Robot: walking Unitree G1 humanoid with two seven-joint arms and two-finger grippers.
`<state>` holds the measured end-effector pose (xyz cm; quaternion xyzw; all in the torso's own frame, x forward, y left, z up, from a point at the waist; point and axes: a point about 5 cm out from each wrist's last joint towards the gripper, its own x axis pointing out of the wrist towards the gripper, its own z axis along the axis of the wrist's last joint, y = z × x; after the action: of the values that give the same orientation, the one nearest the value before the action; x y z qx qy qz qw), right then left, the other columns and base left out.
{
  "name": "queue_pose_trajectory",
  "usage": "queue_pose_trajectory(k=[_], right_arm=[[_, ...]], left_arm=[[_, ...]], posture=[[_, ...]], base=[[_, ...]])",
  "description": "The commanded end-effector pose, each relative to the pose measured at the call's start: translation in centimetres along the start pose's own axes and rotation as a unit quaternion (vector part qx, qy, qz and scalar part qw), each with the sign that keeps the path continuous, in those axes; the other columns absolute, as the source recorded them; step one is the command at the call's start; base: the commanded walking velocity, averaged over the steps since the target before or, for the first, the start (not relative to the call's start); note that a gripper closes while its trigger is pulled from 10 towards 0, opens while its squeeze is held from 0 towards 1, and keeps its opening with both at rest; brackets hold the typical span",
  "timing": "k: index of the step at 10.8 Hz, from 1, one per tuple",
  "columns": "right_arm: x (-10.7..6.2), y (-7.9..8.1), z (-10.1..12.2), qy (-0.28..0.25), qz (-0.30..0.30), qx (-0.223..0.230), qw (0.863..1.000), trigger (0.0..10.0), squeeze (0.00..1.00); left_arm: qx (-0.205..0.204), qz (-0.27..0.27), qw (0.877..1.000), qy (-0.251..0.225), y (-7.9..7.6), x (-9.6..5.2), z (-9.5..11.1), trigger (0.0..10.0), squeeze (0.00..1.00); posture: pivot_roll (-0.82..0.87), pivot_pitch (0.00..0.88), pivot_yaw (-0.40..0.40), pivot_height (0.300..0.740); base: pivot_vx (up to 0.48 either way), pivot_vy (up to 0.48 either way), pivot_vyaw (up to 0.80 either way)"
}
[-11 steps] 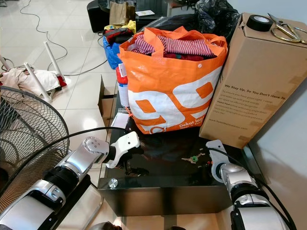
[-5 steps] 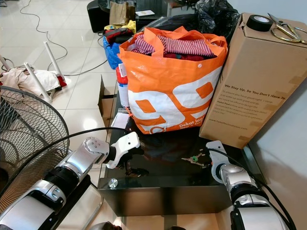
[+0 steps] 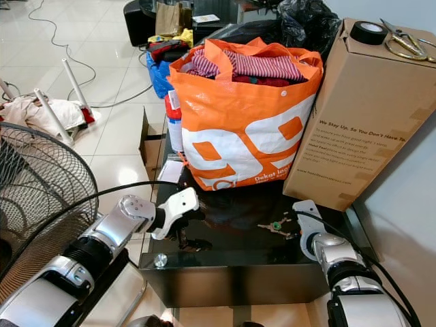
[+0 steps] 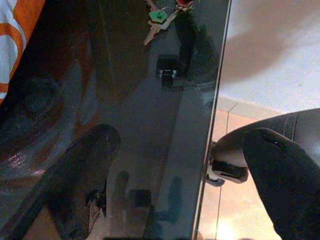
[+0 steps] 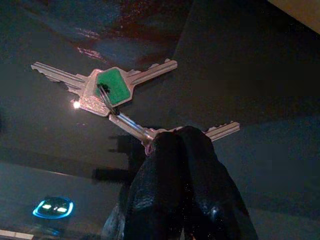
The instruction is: Hang keys on a hook
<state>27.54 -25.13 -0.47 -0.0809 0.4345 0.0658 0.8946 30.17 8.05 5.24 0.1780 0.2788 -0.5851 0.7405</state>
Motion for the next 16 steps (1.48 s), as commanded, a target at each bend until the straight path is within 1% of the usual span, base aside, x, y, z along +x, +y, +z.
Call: queue_pose_trajectory(k=[1,2,4,5,6,7,8,9,10,11,12,13,14,15,16], right_arm=[[-0.2,-0.5,-0.3,0.000,-0.008,0.002,1.000,0.0,0.00],[-0.2,-0.7,0.0,-0.007,-0.009,0.004,1.000,0.0,0.00],[-0.7,-1.6,1.1,-0.034,-0.021,0.013,0.999,0.0,0.00],[-1.3,-2.5,2.5,-0.065,-0.023,0.018,0.997,0.0,0.00],[-1.4,-2.7,2.8,-0.069,-0.022,0.018,0.997,0.0,0.00],[-1.8,-3.1,3.4,-0.085,-0.020,0.018,0.996,0.0,0.00],[-2.0,-3.2,3.7,-0.095,-0.015,0.017,0.995,0.0,0.00],[-2.1,-3.1,3.7,-0.103,-0.013,0.015,0.994,0.0,0.00],[-2.4,-2.9,3.8,-0.115,-0.019,0.006,0.993,6.2,0.00],[-3.0,-1.6,4.3,-0.179,-0.011,0.019,0.984,10.0,0.00],[-3.5,0.2,4.3,-0.215,0.007,0.035,0.976,10.0,0.00],[-3.6,1.9,3.9,-0.232,0.016,0.048,0.971,10.0,0.00],[-3.4,2.8,3.3,-0.231,0.015,0.061,0.971,10.0,0.00],[-3.5,3.4,3.2,-0.239,0.004,0.086,0.967,10.0,1.00],[-4.0,3.9,3.4,-0.255,0.001,0.094,0.962,10.0,1.00]], left_arm=[[0.006,0.006,1.000,-0.002,0.3,-0.1,0.3,10.0,0.00],[0.006,0.008,1.000,-0.002,0.3,-0.1,0.3,10.0,0.00],[0.007,0.013,1.000,-0.002,0.4,-0.2,0.3,10.0,0.00],[0.006,0.013,1.000,-0.002,0.5,-0.3,0.2,10.0,0.00],[0.006,0.013,1.000,-0.002,0.5,-0.3,0.2,10.0,0.00],[0.007,0.013,1.000,-0.002,0.5,-0.3,0.2,10.0,0.00],[0.010,0.016,1.000,-0.003,0.6,-0.3,0.4,10.0,0.00],[0.014,0.027,0.999,-0.015,0.7,-0.3,0.7,10.0,0.00],[0.026,0.084,0.994,-0.061,1.4,-0.6,1.8,10.0,0.00],[-0.026,0.213,0.969,-0.125,3.1,-1.9,2.7,10.0,0.00],[-0.008,0.246,0.957,-0.153,3.0,-2.7,2.8,10.0,0.00],[-0.001,0.277,0.948,-0.157,3.0,-3.2,2.6,10.0,0.00],[-0.012,0.302,0.940,-0.161,3.3,-3.5,2.5,10.0,0.00],[-0.012,0.330,0.929,-0.168,3.6,-3.8,2.6,10.0,0.00],[-0.014,0.347,0.922,-0.172,3.7,-4.2,2.7,10.0,0.00]], posture=[[-0.16,0.000,-0.024,0.740],[-0.16,0.000,-0.026,0.740],[-0.15,0.000,-0.028,0.740],[-0.16,0.000,-0.024,0.740],[-0.16,0.000,-0.024,0.740],[-0.16,0.000,-0.020,0.740],[-0.16,0.000,-0.022,0.740],[-0.15,0.000,-0.029,0.740],[-0.15,0.000,-0.034,0.740],[-0.15,0.000,-0.031,0.740],[-0.14,0.000,-0.025,0.740],[-0.15,0.000,-0.002,0.740],[-0.15,0.000,0.013,0.740],[-0.16,0.000,0.039,0.740],[-0.17,0.000,0.056,0.740]], base=[[0.000,0.000,0.00],[0.000,0.000,0.00],[0.000,0.000,0.00],[0.000,0.000,0.00],[0.000,0.000,0.00],[0.000,0.000,0.00],[0.000,0.000,0.00],[0.000,0.000,0.00],[0.000,0.000,0.00],[0.000,0.000,0.00],[0.000,0.000,0.00],[0.000,0.000,0.00],[0.000,0.000,0.00],[0.000,0.000,0.00],[0.000,0.000,0.00]])
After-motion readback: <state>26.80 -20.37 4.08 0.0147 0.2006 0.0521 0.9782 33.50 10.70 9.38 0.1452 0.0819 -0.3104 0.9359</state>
